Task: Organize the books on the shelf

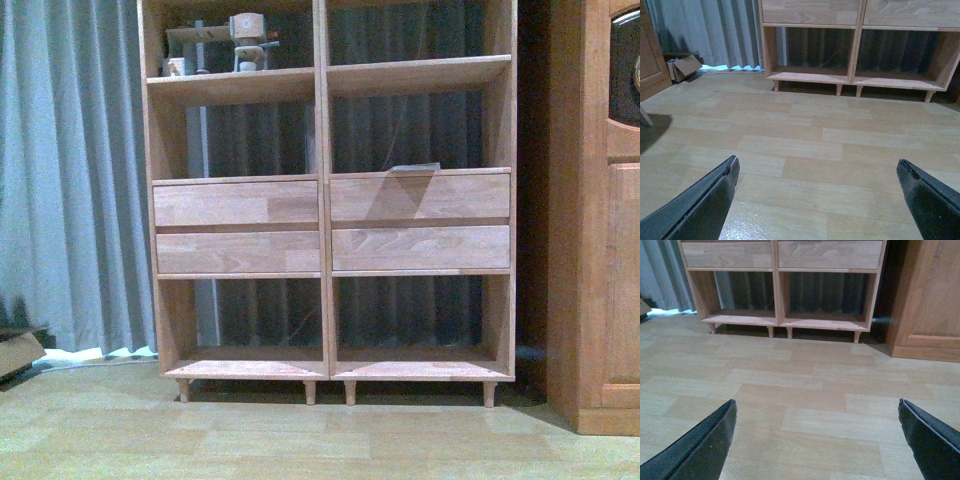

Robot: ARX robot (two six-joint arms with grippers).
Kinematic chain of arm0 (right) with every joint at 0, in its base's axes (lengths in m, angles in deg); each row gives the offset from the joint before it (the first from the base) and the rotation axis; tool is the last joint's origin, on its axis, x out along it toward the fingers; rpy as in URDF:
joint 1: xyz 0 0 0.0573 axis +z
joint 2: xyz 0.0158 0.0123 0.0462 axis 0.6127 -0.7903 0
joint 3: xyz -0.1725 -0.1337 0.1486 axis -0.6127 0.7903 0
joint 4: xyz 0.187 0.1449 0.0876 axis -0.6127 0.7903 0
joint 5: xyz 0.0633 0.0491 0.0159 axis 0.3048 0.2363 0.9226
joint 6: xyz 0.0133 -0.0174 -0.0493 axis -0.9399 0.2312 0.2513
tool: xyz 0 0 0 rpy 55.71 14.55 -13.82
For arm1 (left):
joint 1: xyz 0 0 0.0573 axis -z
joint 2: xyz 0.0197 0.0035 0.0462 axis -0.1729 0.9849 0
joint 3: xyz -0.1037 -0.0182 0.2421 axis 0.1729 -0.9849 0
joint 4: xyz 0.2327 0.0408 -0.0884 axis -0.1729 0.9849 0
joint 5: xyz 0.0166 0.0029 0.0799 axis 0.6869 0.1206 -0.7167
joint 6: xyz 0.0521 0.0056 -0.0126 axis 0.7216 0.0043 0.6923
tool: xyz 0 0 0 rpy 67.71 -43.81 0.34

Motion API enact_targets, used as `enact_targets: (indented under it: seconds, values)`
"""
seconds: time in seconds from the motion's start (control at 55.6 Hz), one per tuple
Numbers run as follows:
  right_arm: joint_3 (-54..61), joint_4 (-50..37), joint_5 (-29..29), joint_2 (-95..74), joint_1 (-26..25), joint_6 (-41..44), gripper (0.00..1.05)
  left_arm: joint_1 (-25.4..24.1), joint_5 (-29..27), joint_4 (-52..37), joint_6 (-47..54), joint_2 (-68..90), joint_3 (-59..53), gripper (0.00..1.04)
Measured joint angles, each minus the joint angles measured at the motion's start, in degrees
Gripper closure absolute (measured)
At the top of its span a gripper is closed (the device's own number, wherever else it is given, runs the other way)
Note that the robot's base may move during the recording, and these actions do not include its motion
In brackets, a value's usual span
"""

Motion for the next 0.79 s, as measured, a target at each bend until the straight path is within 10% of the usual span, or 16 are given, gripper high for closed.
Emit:
enact_targets:
  seconds: [0.792]
  values:
    - [0.0,0.0,0.0,0.0,0.0,0.0,0.07,0.0,0.0,0.0,0.0,0.0,0.0,0.07]
